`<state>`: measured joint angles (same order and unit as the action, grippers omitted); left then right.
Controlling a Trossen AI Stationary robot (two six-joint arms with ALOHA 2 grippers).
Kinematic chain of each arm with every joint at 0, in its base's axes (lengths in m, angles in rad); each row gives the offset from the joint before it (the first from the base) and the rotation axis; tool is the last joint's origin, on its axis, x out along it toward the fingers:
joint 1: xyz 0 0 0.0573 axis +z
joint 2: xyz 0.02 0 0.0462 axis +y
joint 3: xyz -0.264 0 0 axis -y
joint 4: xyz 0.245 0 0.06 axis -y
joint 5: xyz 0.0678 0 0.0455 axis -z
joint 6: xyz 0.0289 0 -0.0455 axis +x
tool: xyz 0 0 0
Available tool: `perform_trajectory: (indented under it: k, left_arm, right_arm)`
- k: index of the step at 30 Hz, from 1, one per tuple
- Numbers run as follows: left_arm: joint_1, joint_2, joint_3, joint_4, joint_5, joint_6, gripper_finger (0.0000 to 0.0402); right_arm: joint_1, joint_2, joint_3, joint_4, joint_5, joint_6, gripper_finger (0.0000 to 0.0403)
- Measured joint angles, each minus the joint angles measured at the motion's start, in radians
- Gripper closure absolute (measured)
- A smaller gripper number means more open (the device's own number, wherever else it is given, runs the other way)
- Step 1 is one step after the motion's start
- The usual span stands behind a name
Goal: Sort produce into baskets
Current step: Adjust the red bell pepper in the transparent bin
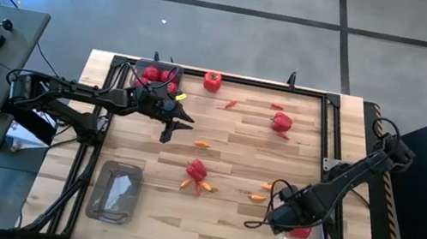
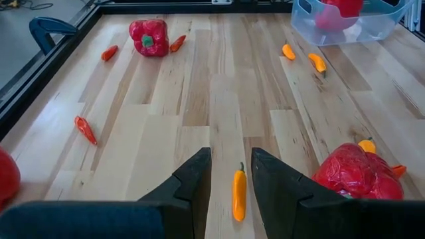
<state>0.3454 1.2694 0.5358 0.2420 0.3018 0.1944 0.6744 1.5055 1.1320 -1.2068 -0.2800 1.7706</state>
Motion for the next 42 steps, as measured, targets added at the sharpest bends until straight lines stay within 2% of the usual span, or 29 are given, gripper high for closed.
perform_trajectory:
  k: [4,8,10,12,18,20,25,29,42]
  left_arm:
    - [0.0,0.0,0.0,0.0,0.0,0.0,0.0308]
    - [0.0,0.0,0.0,0.0,0.0,0.0,0.0308]
    - [0.0,0.0,0.0,-0.002,0.0,0.0,0.0308]
    - [0.0,0.0,0.0,-0.007,0.0,0.0,0.0308]
    - [0.0,0.0,0.0,-0.02,0.0,0.0,0.0308]
    - [0.0,0.0,0.0,-0.02,0.001,0.0,0.0308]
    - [0.0,0.0,0.0,-0.02,0.001,0.0,0.0308]
    - [0.0,0.0,0.0,-0.02,0.001,0.0,0.0308]
    - [0.0,0.0,0.0,-0.02,0.001,0.0,0.0308]
  right_arm:
    - [-0.022,0.0,0.0,-0.013,-0.003,0.126,0.0173]
    - [-0.033,0.0,0.0,-0.003,-0.005,0.157,0.0163]
    - [-0.033,0.0,0.0,0.022,-0.004,0.135,0.0177]
    - [-0.033,0.0,0.0,0.054,0.003,0.103,0.0207]
    - [-0.011,0.0,0.0,0.158,0.019,-0.025,0.0366]
    - [0.003,0.001,0.0,0.174,0.018,-0.066,0.0392]
    - [0.038,0.04,0.0,0.146,-0.038,-0.114,0.0378]
    - [0.054,0.085,-0.001,0.143,-0.069,-0.156,0.0393]
    - [0.052,0.142,-0.002,-0.043,-0.061,-0.207,0.0402]
